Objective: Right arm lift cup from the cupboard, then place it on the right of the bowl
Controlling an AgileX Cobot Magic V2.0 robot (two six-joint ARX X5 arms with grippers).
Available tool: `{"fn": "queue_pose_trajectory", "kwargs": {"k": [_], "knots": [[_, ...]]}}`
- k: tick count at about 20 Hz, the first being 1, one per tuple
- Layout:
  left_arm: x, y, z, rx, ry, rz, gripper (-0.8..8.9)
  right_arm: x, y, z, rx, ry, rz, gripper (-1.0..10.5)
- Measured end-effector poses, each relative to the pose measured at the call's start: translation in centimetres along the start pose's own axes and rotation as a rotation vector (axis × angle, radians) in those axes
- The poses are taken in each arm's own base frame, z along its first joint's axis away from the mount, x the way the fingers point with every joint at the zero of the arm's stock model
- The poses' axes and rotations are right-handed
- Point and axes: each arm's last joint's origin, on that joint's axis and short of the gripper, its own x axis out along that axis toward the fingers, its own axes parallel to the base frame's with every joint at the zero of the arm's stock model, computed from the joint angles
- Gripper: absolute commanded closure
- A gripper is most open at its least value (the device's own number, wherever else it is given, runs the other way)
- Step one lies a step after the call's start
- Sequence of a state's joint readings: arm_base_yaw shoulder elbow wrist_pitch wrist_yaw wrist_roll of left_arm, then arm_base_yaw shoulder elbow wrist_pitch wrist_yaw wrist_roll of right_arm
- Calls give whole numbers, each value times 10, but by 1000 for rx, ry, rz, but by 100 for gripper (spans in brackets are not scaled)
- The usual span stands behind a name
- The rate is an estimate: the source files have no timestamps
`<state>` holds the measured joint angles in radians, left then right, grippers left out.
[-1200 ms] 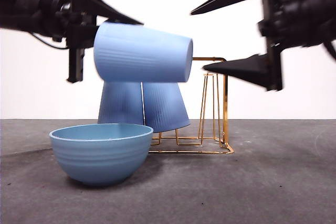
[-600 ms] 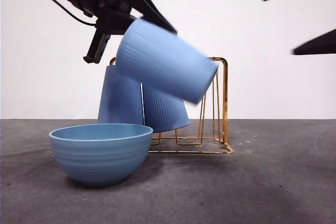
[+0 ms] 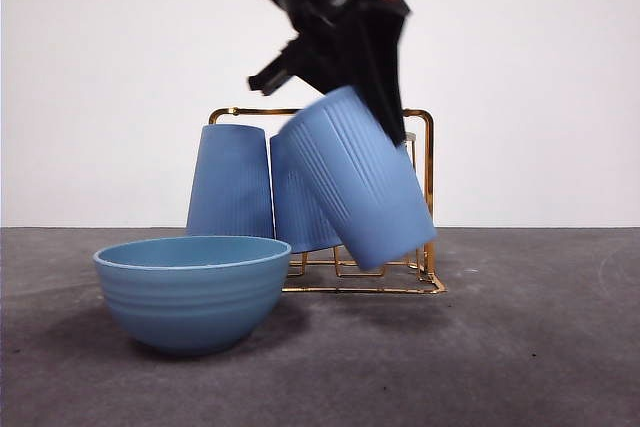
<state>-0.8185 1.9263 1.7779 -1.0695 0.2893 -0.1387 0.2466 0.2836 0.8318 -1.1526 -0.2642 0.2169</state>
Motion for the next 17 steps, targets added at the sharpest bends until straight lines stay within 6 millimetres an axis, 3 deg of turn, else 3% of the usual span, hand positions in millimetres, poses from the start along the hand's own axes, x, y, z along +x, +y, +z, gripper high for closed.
{"fn": "queue_pose_trajectory", "kwargs": {"k": [5, 9, 12, 13, 17], "knots": [[34, -23, 10, 104, 90, 163, 803, -27, 4, -14, -107, -27, 5, 533], [58, -33, 8, 172, 136, 274, 803, -30, 5, -18, -121, -14, 34, 533], [64, -36, 7, 196, 158, 295, 802, -30, 5, -18, -121, -13, 33, 533], [64, -36, 7, 205, 161, 295, 760, -30, 5, -18, -121, -13, 33, 533], [66, -36, 8, 207, 171, 295, 377, -30, 5, -18, -121, -13, 33, 533]]}}
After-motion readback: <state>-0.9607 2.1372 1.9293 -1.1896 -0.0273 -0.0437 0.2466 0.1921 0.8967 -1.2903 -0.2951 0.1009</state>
